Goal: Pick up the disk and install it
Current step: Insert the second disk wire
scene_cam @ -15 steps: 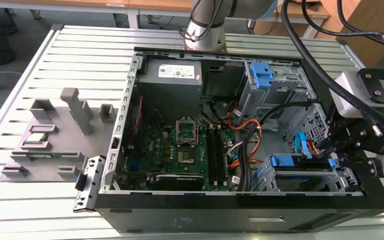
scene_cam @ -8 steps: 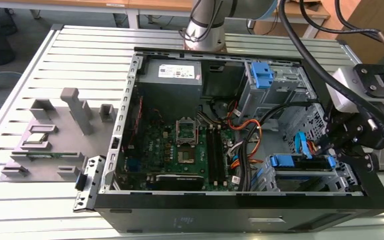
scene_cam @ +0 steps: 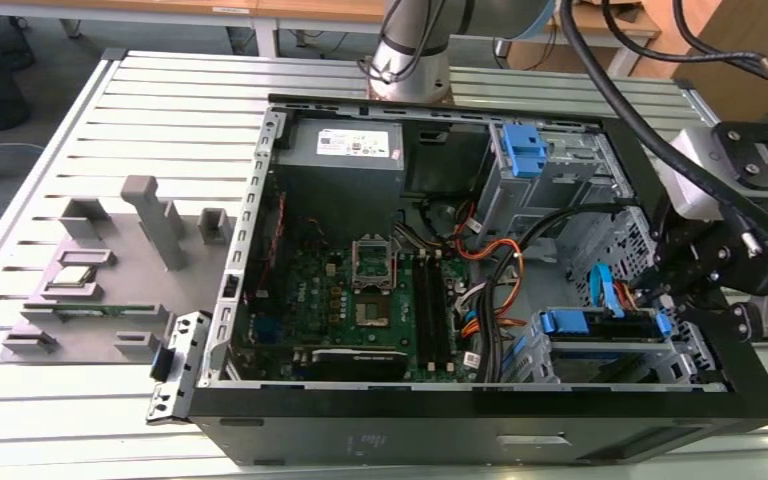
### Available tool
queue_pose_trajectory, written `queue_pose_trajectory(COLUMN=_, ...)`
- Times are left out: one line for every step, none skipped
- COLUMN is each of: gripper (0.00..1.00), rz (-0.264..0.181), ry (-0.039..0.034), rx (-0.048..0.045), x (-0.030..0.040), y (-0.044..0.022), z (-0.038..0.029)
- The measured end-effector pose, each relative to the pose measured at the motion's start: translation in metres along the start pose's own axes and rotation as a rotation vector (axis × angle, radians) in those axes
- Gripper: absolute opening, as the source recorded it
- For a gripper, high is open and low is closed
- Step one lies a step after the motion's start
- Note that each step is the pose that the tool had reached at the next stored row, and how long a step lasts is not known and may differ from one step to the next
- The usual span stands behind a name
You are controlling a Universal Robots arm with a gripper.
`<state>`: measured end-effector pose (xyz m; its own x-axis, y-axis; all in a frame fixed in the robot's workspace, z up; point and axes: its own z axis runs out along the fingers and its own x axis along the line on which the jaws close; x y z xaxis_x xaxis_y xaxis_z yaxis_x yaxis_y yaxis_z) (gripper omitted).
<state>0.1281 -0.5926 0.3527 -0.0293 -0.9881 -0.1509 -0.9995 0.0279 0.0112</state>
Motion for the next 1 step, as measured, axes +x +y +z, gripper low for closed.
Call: queue_pose_trajectory(gripper=0.24, rz=0.0, ry=-0.0001, rx=0.0, x=0.0, y=0.0, z=-0.0001)
